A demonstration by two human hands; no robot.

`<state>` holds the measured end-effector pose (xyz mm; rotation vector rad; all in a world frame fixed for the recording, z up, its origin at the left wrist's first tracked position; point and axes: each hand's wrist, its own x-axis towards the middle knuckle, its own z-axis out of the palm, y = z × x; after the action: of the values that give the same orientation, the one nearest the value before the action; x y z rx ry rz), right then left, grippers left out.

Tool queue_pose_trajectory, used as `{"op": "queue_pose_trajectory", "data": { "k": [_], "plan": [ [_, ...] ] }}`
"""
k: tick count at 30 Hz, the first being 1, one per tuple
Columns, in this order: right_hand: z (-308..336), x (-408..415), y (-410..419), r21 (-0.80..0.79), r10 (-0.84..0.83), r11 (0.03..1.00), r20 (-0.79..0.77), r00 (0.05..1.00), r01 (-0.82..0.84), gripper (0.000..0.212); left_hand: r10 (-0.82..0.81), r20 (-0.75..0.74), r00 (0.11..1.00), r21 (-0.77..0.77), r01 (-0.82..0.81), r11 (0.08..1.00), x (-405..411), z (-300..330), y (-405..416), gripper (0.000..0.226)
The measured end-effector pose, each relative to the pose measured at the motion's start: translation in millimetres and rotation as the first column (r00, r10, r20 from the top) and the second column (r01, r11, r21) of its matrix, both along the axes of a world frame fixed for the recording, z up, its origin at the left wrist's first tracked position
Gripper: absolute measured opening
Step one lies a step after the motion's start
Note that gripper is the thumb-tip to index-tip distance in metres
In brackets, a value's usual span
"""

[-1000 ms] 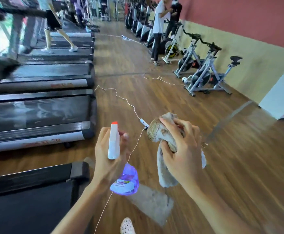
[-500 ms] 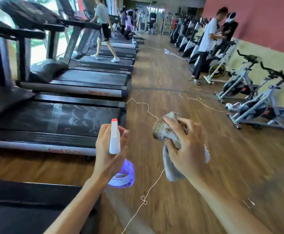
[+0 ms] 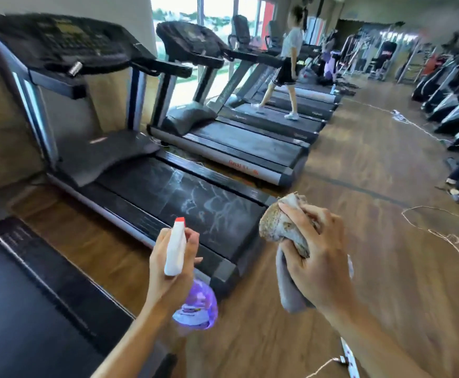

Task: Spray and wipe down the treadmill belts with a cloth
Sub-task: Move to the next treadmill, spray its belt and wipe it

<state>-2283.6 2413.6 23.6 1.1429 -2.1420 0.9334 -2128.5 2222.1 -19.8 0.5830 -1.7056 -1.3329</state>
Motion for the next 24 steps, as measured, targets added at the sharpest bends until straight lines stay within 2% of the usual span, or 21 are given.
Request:
{"op": "queue_pose_trajectory", "data": {
  "k": [3, 7, 13, 14, 17, 21, 24],
  "plan": [
    [0.7, -46.8, -37.9, -0.027, 0.063, 0.998, -0.01, 0.998, -0.064, 0.054, 0.039, 0.018, 0.999, 0.082, -0.04, 0.996, -30.3, 2.2, -22.6, 0.014],
    [-0.2, -105.1, -102.6, -0.014, 0.147, 0.989, -0.036, 0.989, -0.147, 0.054, 0.063, 0.025, 0.998, 0.089, -0.065, 0.994, -75.5, 5.8, -63.2, 0.01],
    [-23.1, -161.8, -194.4, -0.025, 0.158, 0.987, -0.024, 0.987, -0.158, 0.051, 0.138, -0.034, 0.99, 0.075, -0.136, 0.988, -136.5, 2.6, -152.3, 0.01],
    [-25.7, -171.4, -206.1, -0.022, 0.161, 0.987, -0.017, 0.987, -0.162, 0.051, 0.137, -0.03, 0.99, 0.071, -0.134, 0.988, -144.6, 3.2, -166.9, 0.016],
    [-29.5, -200.9, -243.2, -0.018, 0.146, 0.989, -0.019, 0.989, -0.147, 0.05, 0.112, -0.022, 0.993, 0.026, -0.111, 0.993, -164.8, 4.6, -206.5, 0.024],
    [-22.2, -234.4, -301.7, -0.01, 0.157, 0.987, -0.053, 0.986, -0.158, 0.048, 0.118, 0.019, 0.993, -0.116, -0.115, 0.987, -190.9, 10.2, -256.3, 0.021],
    [-15.9, -261.0, -358.9, 0.014, 0.208, 0.978, -0.06, 0.976, -0.208, 0.05, 0.141, 0.022, 0.99, -0.097, -0.138, 0.986, -215.8, 9.5, -294.3, 0.017]
  ]
}}
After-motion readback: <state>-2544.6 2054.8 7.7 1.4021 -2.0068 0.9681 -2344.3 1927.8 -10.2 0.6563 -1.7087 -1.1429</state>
